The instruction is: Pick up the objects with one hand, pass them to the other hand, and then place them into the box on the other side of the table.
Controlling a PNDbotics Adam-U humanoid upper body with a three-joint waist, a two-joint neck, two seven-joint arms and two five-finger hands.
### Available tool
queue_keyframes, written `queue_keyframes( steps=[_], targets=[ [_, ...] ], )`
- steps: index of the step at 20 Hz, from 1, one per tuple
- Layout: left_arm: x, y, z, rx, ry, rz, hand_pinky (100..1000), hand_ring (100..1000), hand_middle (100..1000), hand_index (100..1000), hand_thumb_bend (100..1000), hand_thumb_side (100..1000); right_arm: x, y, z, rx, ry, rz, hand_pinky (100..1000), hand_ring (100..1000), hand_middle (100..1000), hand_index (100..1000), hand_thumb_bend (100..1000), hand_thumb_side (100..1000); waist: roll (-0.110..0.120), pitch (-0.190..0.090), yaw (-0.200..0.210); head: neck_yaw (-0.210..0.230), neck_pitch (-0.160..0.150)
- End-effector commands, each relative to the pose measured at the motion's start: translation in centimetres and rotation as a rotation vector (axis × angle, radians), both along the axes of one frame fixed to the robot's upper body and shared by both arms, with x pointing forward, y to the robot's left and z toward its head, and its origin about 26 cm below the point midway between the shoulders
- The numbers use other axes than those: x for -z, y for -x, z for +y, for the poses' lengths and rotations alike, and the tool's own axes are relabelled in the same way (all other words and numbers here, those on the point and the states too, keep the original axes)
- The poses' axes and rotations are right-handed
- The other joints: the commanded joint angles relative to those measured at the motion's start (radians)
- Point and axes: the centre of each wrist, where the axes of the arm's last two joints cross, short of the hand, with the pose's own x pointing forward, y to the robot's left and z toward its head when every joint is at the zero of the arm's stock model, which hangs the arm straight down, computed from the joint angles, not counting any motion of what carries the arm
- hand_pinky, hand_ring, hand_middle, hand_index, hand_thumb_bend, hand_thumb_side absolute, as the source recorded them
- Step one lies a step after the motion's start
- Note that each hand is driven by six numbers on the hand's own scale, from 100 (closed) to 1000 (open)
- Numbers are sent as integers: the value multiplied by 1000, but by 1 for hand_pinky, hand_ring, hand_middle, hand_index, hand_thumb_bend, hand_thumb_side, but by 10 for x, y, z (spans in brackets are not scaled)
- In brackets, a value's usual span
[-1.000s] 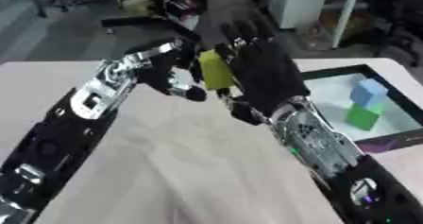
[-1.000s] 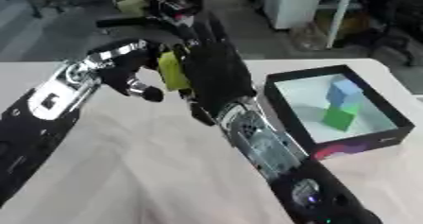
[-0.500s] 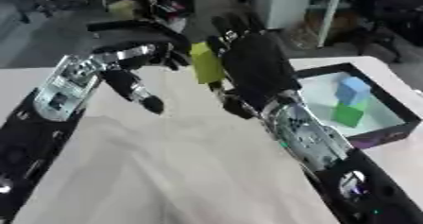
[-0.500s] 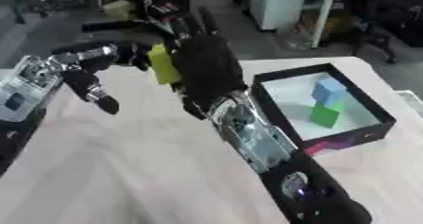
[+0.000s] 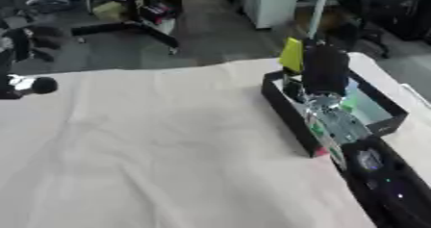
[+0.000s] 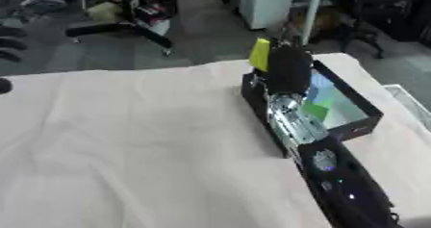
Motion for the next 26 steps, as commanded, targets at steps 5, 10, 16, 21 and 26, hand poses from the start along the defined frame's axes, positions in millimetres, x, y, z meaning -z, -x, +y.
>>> queue_keyframes(
  steps=[5,10,16,21,26],
  targets=[
    [5,39,13,-148,206,-89,705,794,821,873,1000,671,28,-30,-68,337,-191,139,615,887,874,1000,397,625,8,-15,25,-26,-20],
    [19,61,15,-232,288,-89,697,790,816,868,1000,673,9,-29,-84,384,-248,70,607,905,883,1000,423,687,5,-15,29,-21,-26],
    [25,74,13,-334,345,-125,683,778,798,852,1000,670,-41,-9,-82,282,-153,-147,539,883,850,1000,316,575,-4,-14,21,23,-31],
    [23,81,4,-469,390,-251,674,768,784,834,1000,702,-82,42,-60,133,-14,-483,554,842,803,955,126,461,-10,-16,9,135,-7],
    [25,91,-9,-581,451,-369,679,771,785,833,957,775,-88,91,-47,70,-34,-698,529,797,760,903,100,484,-12,-13,-4,201,20]
  ],
)
